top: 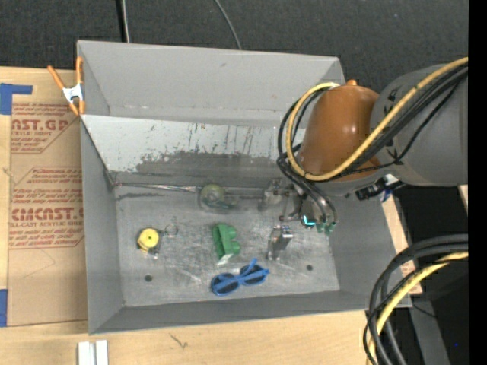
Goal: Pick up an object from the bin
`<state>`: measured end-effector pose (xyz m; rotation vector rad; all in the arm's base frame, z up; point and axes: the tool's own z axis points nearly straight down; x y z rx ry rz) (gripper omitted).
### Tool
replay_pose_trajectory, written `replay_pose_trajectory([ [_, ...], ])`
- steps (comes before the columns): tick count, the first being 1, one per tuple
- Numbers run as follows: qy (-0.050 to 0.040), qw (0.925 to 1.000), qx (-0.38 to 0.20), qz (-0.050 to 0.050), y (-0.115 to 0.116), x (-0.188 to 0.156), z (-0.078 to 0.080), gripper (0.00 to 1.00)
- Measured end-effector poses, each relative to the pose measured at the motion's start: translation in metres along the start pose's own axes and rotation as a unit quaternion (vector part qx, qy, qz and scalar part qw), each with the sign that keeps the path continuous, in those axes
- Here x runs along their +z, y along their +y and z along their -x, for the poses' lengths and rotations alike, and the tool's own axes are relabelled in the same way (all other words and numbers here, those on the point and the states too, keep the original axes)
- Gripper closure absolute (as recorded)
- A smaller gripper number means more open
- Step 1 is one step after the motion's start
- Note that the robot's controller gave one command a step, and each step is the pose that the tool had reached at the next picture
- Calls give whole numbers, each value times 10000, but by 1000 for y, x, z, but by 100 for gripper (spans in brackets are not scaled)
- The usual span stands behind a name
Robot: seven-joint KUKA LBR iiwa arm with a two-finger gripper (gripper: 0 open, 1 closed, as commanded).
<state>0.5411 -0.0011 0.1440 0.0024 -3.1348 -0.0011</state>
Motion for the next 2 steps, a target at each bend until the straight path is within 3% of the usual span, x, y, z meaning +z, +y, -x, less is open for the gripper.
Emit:
replay_pose_trajectory([
  [1, -104, 9945, -1039, -8, -6, 72, -39, 0],
  [2, -29, 9945, -1042, -9, -6, 71, -41, 100],
])
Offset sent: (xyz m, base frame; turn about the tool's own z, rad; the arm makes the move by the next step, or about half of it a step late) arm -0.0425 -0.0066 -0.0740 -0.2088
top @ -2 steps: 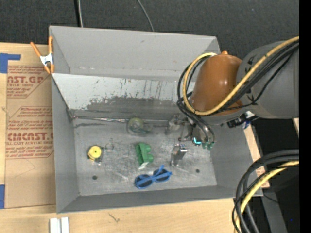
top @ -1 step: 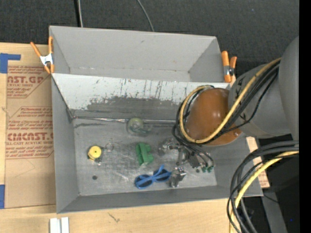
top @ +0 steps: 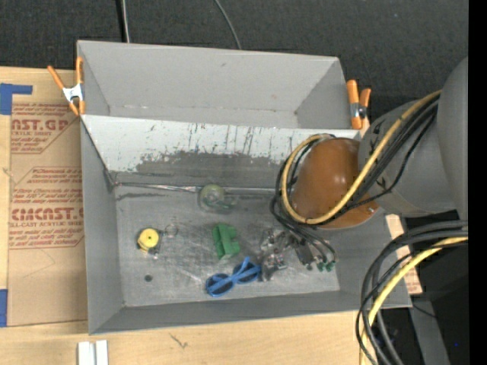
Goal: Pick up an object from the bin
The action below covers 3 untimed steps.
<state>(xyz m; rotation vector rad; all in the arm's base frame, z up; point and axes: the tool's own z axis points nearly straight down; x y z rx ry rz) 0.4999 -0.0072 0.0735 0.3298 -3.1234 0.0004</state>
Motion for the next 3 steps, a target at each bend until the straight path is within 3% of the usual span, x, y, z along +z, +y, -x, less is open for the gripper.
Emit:
replay_pose_trajectory([
  [1, -47, 9999, -161, -18, -48, -136, -12, 100],
  [2, -14, 9999, -172, 4, -46, -131, -13, 0],
  [3, -41, 10000, -41, 2, 31, 4, 11, 0],
])
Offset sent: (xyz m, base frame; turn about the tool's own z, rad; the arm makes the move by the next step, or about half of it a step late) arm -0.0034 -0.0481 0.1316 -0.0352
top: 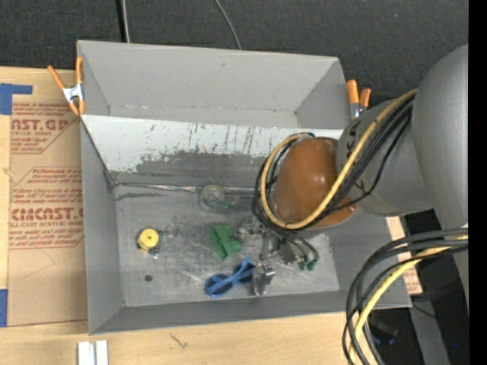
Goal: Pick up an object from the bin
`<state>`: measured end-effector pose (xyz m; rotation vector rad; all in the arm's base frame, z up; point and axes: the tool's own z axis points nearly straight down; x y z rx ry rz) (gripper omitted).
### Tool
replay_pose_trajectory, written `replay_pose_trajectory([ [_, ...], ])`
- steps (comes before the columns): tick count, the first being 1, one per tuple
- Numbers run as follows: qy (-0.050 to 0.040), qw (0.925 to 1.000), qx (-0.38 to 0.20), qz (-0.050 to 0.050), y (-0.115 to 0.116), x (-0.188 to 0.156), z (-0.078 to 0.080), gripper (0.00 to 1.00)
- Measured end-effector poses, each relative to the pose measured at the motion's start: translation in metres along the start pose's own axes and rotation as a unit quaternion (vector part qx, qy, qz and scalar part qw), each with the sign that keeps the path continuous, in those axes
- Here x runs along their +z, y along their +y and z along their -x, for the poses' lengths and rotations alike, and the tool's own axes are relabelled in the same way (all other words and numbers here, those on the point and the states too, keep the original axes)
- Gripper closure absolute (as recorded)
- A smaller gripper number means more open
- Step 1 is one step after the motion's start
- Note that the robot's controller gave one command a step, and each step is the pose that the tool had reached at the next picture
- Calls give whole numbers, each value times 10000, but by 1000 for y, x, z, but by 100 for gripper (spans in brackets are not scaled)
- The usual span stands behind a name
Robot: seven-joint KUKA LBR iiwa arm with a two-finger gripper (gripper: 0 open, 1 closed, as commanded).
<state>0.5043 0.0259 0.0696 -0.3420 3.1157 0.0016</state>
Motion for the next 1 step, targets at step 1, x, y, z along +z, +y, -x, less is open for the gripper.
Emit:
replay_pose_trajectory([
  [1, 11, 10000, 4, -3, -2, -5, 0, 100],
])
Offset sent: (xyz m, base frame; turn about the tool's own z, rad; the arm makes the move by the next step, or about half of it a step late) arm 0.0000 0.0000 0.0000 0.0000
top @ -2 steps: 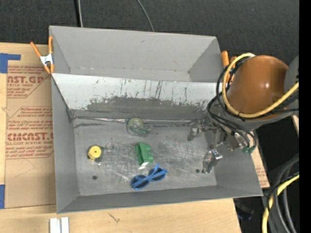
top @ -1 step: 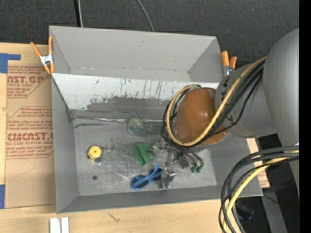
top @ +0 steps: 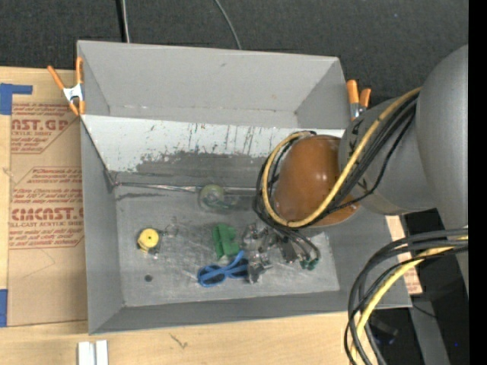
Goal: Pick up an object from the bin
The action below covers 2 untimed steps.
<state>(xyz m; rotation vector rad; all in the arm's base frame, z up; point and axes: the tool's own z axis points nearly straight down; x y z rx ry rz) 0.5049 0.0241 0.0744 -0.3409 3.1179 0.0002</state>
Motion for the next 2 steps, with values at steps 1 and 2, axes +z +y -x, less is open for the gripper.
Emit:
replay_pose_trajectory([
  [1, 5, 9969, -787, 24, 113, -28, 25, 100],
  [2, -20, 9959, -906, 1, 101, -153, 23, 100],
])
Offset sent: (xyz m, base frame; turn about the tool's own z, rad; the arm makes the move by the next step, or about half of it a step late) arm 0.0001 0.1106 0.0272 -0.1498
